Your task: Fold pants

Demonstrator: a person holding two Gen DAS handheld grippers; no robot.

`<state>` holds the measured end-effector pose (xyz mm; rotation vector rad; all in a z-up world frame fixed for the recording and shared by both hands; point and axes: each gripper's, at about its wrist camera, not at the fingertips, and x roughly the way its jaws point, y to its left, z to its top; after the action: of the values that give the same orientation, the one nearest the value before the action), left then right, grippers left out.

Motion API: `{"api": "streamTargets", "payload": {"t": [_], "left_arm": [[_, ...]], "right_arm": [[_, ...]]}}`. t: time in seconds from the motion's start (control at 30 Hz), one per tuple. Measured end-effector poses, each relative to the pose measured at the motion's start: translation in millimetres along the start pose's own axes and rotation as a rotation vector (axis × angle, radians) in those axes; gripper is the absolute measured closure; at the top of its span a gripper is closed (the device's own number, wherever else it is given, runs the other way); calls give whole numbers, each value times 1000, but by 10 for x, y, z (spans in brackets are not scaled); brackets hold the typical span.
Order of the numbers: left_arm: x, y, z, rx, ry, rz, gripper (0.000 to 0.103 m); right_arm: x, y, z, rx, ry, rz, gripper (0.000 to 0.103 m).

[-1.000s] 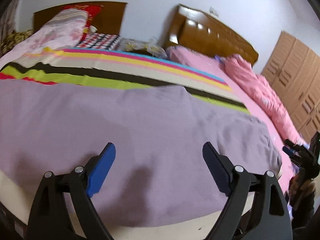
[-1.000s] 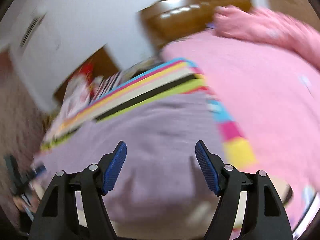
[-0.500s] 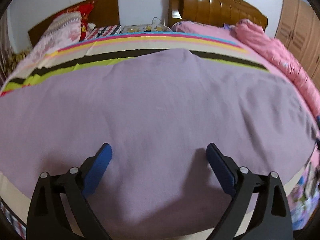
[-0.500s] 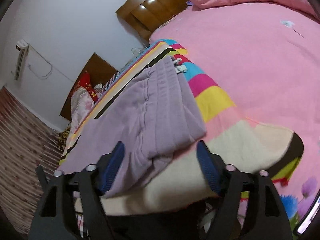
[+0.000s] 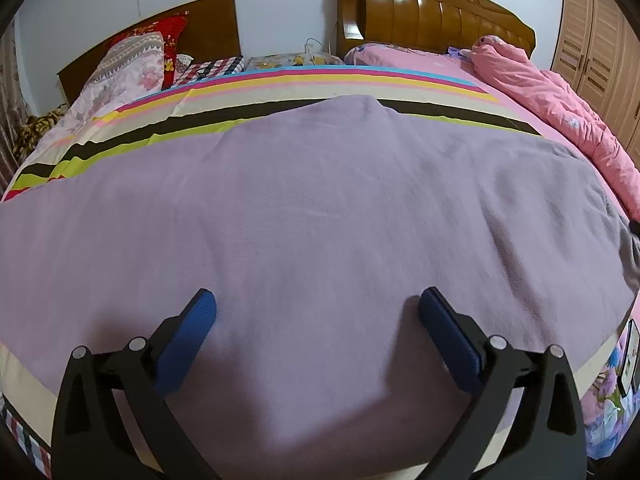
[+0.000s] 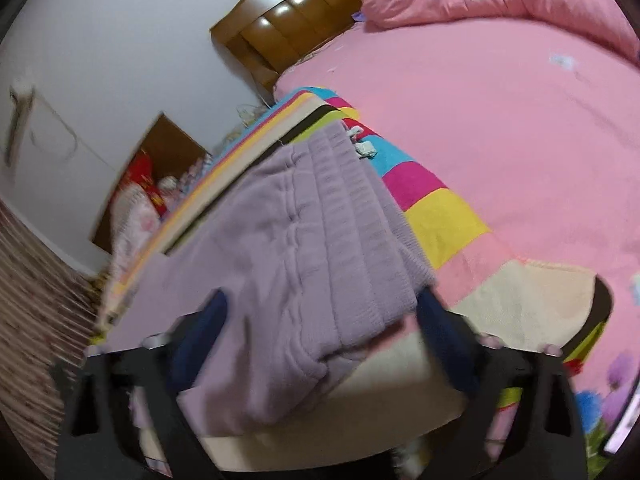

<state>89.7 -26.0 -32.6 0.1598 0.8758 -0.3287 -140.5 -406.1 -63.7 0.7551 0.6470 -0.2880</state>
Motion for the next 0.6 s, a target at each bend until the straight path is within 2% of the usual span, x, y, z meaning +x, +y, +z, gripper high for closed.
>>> {"api": "streamTargets", "payload": {"t": [0.07, 0.1, 0.13, 0.2, 0.33, 0.4, 0.53, 0.6], "left_arm": [[4, -4, 1, 0, -1, 1, 2], [3, -1, 2, 0, -1, 1, 2], [7, 3, 11, 1, -2, 1, 2], [9, -5, 9, 1, -1, 2, 2], [4, -28, 22, -3, 5, 3, 2], [5, -43, 15, 3, 4, 0, 2], [5, -39, 1, 7, -7, -11, 2], [3, -47, -4, 9, -9, -15, 2]], "right_arm": [[-1, -125, 17, 52, -4, 48, 53], [-49, -242, 10, 96, -22, 87, 65], [-66, -305, 15, 115, -36, 120, 71], [-115, -359, 7, 123, -72, 163, 76], [-241, -191, 68, 81, -145, 167, 80], [-290, -74, 108, 30, -173, 141, 80], [-114, -154, 90, 44, -134, 39, 80], [-33, -261, 30, 69, -120, 44, 80]]}}
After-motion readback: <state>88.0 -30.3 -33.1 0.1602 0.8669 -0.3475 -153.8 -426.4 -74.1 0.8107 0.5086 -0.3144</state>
